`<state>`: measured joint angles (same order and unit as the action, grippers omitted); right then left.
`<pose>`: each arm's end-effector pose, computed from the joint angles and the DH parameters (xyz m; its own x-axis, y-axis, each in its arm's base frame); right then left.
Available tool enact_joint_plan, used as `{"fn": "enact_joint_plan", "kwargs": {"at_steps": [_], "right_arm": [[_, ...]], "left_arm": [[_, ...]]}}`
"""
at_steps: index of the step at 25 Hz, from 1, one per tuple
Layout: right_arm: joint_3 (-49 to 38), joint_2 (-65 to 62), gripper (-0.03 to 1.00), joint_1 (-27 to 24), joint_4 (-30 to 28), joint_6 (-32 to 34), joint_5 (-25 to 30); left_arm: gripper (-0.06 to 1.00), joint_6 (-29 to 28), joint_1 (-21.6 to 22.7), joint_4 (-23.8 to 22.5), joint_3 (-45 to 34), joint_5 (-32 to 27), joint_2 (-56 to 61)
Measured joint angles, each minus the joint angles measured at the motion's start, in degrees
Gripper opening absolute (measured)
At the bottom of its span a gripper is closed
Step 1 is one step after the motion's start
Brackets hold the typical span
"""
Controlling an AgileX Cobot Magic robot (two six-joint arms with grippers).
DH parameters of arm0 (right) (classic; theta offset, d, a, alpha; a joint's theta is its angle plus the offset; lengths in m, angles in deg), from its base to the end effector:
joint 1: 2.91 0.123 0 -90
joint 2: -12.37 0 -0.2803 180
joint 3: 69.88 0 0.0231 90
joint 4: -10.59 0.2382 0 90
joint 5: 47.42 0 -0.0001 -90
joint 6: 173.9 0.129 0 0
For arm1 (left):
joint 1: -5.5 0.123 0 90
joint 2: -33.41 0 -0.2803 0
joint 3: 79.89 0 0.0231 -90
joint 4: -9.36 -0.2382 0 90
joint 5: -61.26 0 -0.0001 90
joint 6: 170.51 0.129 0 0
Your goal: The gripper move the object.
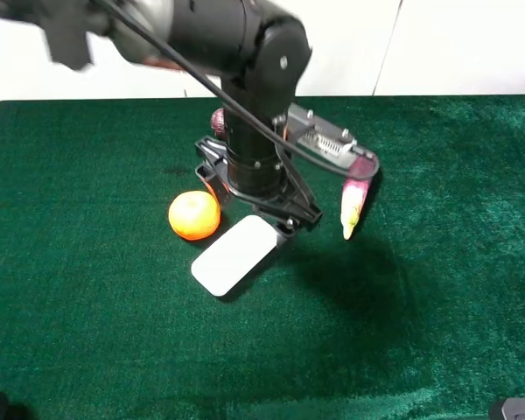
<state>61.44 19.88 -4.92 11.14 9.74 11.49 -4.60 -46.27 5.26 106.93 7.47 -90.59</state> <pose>0.0240 0.0002 0.2566 -0.4210 0.0832 -0.9032 0.0566 0.9963 0.0655 0.2530 -0.3092 0.1399 -0.7558 0.6333 -0.1664 0.6390 0.7689 0.0238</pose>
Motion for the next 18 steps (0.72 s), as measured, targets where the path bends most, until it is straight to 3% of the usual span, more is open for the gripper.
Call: {"fn": "enact_joint_plan", "kwargs": {"at_steps": [18], "right_arm": [[0.0,0.0,0.69,0.0,0.0,0.0,0.0]], "left_arm": [[0.93,0.0,0.6,-1.6,0.1,-12.9,21.2]]}}
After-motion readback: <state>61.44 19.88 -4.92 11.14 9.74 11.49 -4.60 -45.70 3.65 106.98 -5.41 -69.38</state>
